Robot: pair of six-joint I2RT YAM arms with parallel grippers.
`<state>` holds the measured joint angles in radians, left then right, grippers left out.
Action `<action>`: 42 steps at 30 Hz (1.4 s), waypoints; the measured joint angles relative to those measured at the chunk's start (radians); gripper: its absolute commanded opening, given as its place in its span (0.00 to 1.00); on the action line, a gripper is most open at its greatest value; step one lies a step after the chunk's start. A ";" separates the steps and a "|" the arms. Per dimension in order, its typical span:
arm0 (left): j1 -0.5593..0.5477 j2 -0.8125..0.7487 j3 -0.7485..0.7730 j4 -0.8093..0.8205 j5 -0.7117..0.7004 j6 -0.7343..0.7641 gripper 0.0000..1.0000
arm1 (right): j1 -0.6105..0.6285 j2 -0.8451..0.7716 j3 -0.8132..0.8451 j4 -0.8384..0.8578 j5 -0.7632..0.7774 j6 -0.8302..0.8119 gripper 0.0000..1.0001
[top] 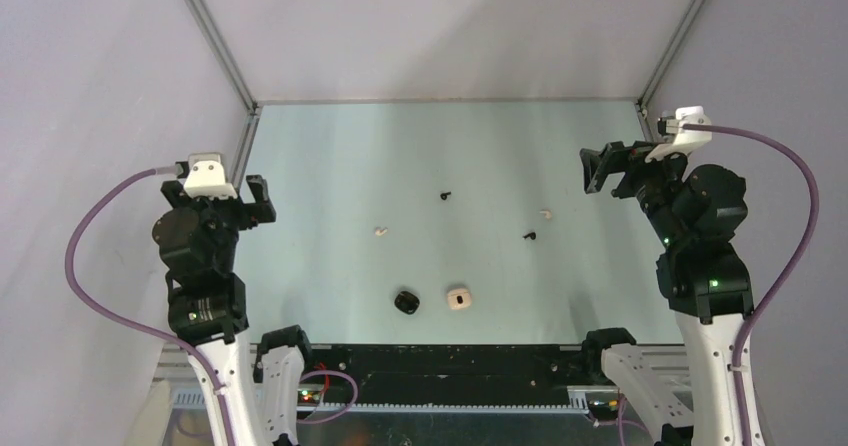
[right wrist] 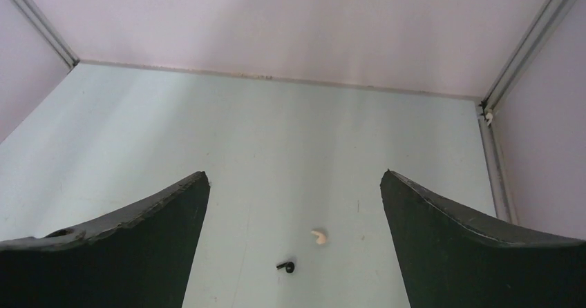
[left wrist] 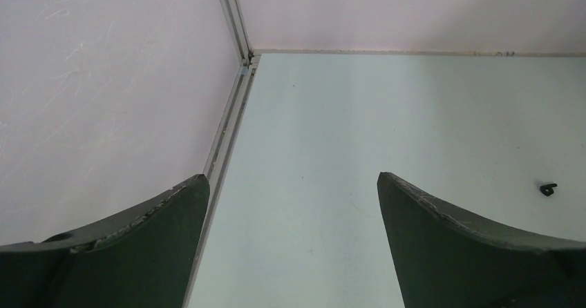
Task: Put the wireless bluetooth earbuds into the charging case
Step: Move the charging case to the center of the board.
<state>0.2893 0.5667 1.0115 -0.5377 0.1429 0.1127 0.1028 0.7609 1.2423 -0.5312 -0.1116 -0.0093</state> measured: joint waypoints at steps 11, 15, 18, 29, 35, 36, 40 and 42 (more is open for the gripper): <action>0.000 0.025 -0.032 0.005 0.001 0.000 0.99 | 0.029 -0.003 -0.019 0.007 -0.069 -0.087 1.00; 0.000 0.034 -0.035 0.006 0.001 0.002 0.99 | 0.040 0.005 -0.033 -0.010 -0.136 -0.142 1.00; 0.000 0.032 -0.042 0.011 -0.010 0.010 0.99 | 0.062 0.014 -0.034 -0.018 -0.162 -0.171 1.00; -0.077 0.098 -0.049 0.016 -0.102 0.055 0.99 | 0.151 0.067 -0.040 -0.024 -0.233 -0.217 1.00; -0.253 0.200 -0.048 -0.004 -0.223 0.109 0.99 | 0.344 0.206 -0.027 -0.042 -0.163 -0.253 1.00; -0.273 0.202 -0.048 -0.015 -0.220 0.121 0.99 | 0.370 0.233 -0.025 -0.044 -0.150 -0.263 1.00; -0.317 0.100 -0.095 -0.041 -0.136 0.185 0.99 | 0.468 0.367 -0.026 -0.086 -0.106 -0.314 1.00; -0.317 0.023 -0.134 -0.045 -0.102 0.189 0.99 | 0.507 0.406 -0.031 -0.108 -0.101 -0.342 1.00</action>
<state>-0.0277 0.5896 0.8776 -0.5827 0.0406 0.3016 0.6098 1.1667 1.2114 -0.6395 -0.2131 -0.3511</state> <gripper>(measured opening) 0.988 0.996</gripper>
